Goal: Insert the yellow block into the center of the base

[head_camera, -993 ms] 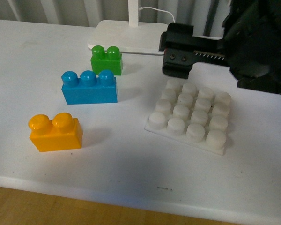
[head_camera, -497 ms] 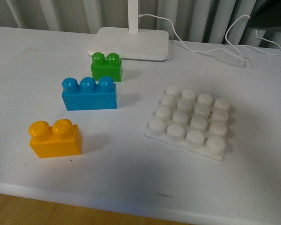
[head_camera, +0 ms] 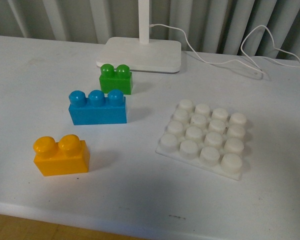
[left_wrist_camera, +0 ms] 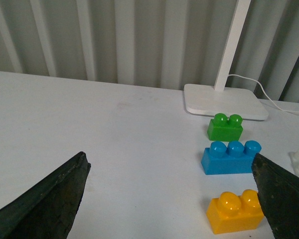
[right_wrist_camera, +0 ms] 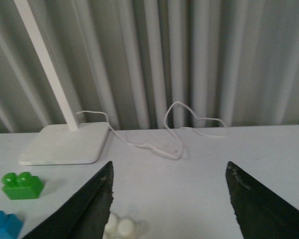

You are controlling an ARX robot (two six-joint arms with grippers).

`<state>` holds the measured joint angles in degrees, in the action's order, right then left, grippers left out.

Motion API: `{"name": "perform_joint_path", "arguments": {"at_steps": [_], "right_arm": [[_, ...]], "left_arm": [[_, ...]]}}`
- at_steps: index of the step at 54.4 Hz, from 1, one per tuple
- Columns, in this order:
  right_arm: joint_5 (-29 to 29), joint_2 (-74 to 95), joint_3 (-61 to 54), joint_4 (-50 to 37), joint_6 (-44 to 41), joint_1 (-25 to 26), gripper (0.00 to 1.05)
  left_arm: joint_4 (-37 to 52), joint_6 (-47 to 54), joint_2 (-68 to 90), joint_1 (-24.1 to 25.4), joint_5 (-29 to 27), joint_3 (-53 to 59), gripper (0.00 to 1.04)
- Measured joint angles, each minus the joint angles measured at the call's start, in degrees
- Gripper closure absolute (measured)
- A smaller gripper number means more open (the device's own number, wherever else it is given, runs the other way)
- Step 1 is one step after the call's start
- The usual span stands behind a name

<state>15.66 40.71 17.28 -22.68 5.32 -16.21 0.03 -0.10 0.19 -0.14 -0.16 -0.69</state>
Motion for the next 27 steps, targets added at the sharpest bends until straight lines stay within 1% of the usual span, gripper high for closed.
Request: {"name": "perform_joint_path", "arguments": {"at_steps": [6,9,10,12,15,18,25,27], "right_arm": [[-2.86,-3.96,-3.87,-0.37,-3.52,2.95,0.63],[-4.15,-5.46,-5.55,-0.35,-4.11,4.35,0.74],[-4.33,-5.73,-5.81,-0.35,-4.24,4.59,0.76],[-5.35,-7.04,-6.99,-0.26,-4.52,5.64,0.85],[-6.62,-8.63,-8.17,-0.02,-4.76,6.75,0.96],[-7.37,-9.90,-8.96,0.37,-4.96,7.56,1.04],[-9.09,-13.07,-11.10,1.55,-5.11,9.53,1.04],[-10.84,-14.12,-11.63,2.14,-5.11,10.88,1.04]], "left_arm": [[0.00,0.00,0.00,0.00,0.11,0.00,0.06],[0.00,-0.02,0.00,0.00,0.13,0.00,0.06],[0.00,0.00,0.00,0.00,0.13,0.00,0.06],[0.00,-0.02,0.00,0.00,0.13,0.00,0.06],[0.00,-0.02,0.00,0.00,0.09,0.00,0.06],[0.00,0.00,0.00,0.00,0.09,0.00,0.06],[0.00,0.00,0.00,0.00,0.13,0.00,0.06],[0.00,0.00,0.00,0.00,0.13,0.00,0.06]]}}
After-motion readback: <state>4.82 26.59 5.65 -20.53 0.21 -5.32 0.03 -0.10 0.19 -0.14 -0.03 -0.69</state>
